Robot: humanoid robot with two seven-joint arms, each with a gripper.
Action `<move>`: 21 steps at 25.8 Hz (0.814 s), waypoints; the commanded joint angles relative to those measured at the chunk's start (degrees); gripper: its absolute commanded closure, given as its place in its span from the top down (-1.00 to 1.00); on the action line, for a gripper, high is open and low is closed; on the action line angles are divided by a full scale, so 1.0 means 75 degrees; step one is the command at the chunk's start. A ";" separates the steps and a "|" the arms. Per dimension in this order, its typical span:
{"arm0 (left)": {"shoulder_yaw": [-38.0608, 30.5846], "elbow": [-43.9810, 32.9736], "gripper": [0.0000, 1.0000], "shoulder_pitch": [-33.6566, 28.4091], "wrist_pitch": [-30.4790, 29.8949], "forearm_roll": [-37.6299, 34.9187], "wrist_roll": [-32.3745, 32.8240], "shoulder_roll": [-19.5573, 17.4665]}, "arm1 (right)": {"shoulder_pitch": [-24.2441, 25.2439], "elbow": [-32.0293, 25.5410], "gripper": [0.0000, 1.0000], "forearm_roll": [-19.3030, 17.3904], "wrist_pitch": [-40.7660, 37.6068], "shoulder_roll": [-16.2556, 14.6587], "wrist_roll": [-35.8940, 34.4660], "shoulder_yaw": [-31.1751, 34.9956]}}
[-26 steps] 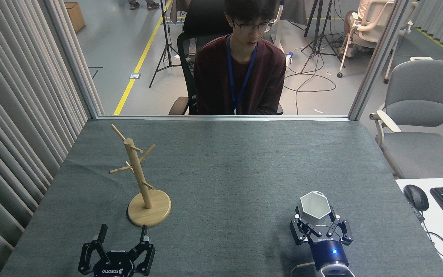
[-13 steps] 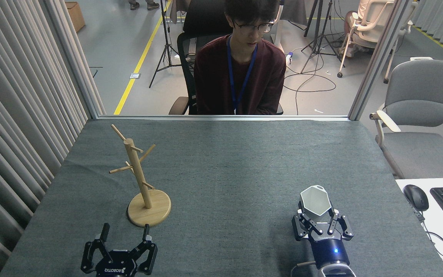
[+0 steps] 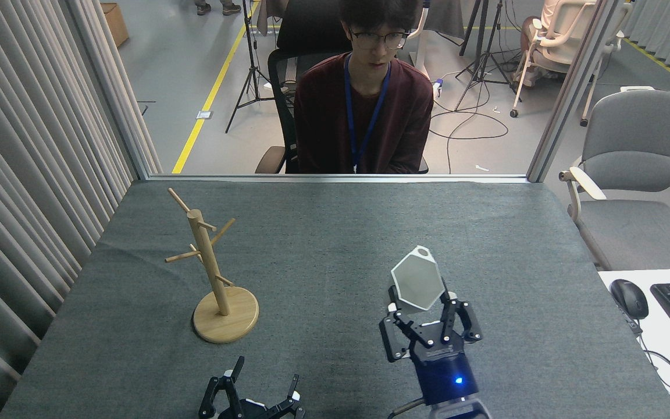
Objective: Hang cup on storage rack
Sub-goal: 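Lift the cup and carry it toward the left gripper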
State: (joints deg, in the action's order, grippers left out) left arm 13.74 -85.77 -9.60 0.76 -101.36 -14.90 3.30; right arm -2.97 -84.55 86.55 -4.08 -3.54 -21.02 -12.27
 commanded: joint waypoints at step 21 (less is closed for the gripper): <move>0.1063 0.0398 1.00 0.0355 0.0590 -0.0079 -0.0076 0.0134 | 0.0595 0.0117 0.31 0.1468 0.0192 0.1163 -0.0010 -0.2020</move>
State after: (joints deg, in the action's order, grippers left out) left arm 21.14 -83.95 -7.50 4.16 -101.95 -15.47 4.13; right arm 0.94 -83.79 97.23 -3.01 5.10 -21.38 -25.62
